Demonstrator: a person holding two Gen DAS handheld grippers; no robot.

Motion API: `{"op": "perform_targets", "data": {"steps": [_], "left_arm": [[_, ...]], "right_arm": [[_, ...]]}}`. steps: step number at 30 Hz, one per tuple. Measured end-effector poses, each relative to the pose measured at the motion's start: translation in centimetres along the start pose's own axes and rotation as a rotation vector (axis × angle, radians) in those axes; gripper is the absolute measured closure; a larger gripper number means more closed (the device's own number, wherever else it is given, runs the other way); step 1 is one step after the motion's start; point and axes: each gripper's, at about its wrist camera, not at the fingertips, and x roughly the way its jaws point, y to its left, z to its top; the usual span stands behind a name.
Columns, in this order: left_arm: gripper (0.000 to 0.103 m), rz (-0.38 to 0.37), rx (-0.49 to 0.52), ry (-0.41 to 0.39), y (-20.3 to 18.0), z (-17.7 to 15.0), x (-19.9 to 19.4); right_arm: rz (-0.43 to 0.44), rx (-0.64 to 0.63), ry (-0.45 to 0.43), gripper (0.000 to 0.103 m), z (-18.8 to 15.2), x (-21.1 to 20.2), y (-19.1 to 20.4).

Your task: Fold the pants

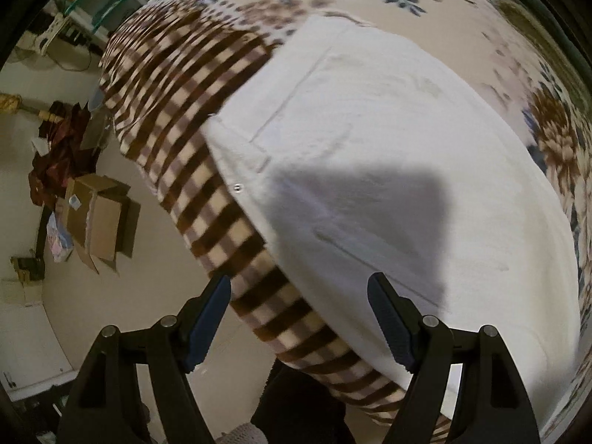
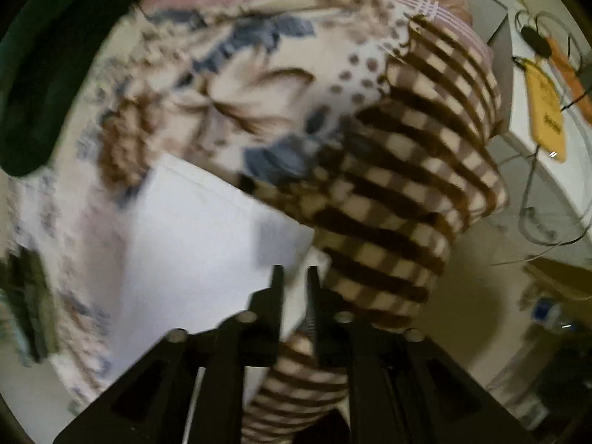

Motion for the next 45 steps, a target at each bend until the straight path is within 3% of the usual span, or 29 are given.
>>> {"op": "perform_targets", "data": {"steps": [2,3,6,10,11,13,15,16,18,19,20,21,26,30,36,39,40,41,44,45], "left_arm": [[0.028,-0.01,-0.016,-0.003,0.9,0.2,-0.2],[0.028,-0.021,-0.022,-0.005,1.2,0.3,-0.2],[0.028,-0.027,-0.05,-0.015,1.9,1.0,0.1],[0.032,-0.053,-0.121,-0.003,2.9,2.2,1.6],[0.038,-0.072,-0.139,0.001,3.1,2.5,2.1],[0.074,-0.111,-0.17,0.006,3.6,3.1,2.9],[0.088,-0.133,-0.186,-0.009,4.0,3.5,3.4],[0.09,-0.135,-0.19,-0.017,4.1,3.6,3.5],[0.093,-0.146,-0.192,-0.028,4.3,3.7,3.5],[0.094,-0.148,-0.19,-0.035,4.4,3.6,3.4],[0.095,-0.154,-0.188,-0.049,4.6,3.5,3.0],[0.095,-0.159,-0.187,-0.059,4.8,3.5,2.6],[0.095,-0.207,-0.193,-0.095,6.4,3.4,0.5],[0.095,-0.197,-0.169,-0.121,7.0,3.6,-0.6],[0.092,-0.172,-0.148,-0.049,6.8,4.4,2.3],[0.091,-0.146,-0.096,-0.059,6.2,4.3,1.4],[0.09,-0.142,-0.078,-0.075,6.0,4.1,0.7],[0.09,-0.125,-0.051,-0.095,5.6,3.8,-0.2],[0.068,-0.095,-0.01,-0.157,4.8,3.2,-2.4],[0.046,-0.088,0.003,-0.174,4.2,2.8,-3.2]], "right_arm": [[0.068,0.003,0.008,0.066,-1.2,-0.5,0.5],[0.102,-0.002,0.019,0.063,-2.1,-0.8,1.0],[0.197,-0.041,0.095,0.061,-6.3,-0.9,3.1],[0.232,-0.082,0.214,0.06,-11.9,2.0,5.9],[0.229,-0.078,0.23,0.06,-12.8,3.0,6.3],[0.236,-0.044,0.242,0.06,-14.0,4.8,6.5],[0.259,0.003,0.239,0.06,-14.6,6.2,6.4],[0.263,0.032,0.231,0.06,-14.6,6.9,6.5],[0.251,0.078,0.215,0.071,-15.0,7.6,6.4],[0.235,0.089,0.2,0.088,-15.2,7.8,6.3],[0.211,0.088,0.188,0.096,-15.3,7.8,6.5],[0.207,0.089,0.178,0.098,-15.7,7.6,6.6],[0.208,0.018,0.153,0.1,-16.6,4.3,7.1],[0.19,-0.042,0.161,0.101,-16.9,1.8,7.1],[0.119,-0.127,0.244,0.099,-17.6,4.3,6.1],[0.151,-0.137,0.249,0.082,-16.6,4.2,4.9],[0.167,-0.121,0.222,0.071,-16.0,3.3,4.0],[0.183,-0.11,0.191,0.066,-15.3,2.4,3.0],[0.1,-0.095,0.11,0.061,-12.8,0.3,1.6],[0.099,-0.123,0.1,0.061,-12.3,-0.1,1.9]]}}
